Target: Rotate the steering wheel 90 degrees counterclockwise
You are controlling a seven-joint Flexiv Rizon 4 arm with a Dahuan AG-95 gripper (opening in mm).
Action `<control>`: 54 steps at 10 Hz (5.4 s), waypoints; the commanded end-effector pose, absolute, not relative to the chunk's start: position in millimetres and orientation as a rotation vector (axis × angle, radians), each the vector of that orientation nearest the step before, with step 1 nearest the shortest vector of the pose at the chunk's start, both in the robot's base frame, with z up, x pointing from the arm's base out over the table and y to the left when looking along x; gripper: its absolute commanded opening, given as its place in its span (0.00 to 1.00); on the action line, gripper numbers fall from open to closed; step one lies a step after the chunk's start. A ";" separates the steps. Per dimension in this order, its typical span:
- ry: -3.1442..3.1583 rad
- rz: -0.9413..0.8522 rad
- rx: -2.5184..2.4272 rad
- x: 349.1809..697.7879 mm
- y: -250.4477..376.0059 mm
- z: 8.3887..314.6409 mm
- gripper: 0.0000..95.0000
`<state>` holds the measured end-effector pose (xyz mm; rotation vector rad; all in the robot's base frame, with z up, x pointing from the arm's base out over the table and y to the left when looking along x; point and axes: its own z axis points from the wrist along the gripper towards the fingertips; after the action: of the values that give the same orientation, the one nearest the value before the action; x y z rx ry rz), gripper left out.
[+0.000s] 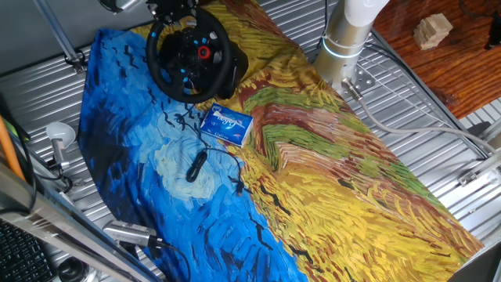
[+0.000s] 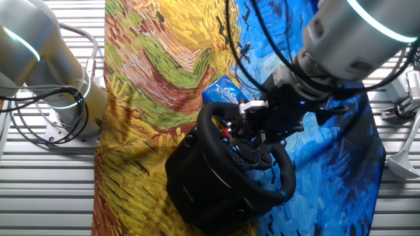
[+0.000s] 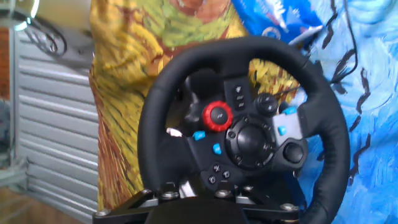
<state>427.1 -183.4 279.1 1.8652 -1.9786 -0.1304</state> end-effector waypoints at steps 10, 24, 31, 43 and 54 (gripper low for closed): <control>-2.157 -0.162 1.704 427.9 -181.9 282.0 0.40; -2.170 -0.205 1.715 426.1 -183.8 277.9 0.40; -2.212 -0.215 1.715 426.1 -183.8 277.9 0.40; -2.310 -0.245 1.610 402.5 -150.3 279.2 0.60; -2.221 -0.293 1.619 376.4 -105.0 243.4 0.60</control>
<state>377.0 -104.6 242.7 1.6153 -2.2152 -0.3008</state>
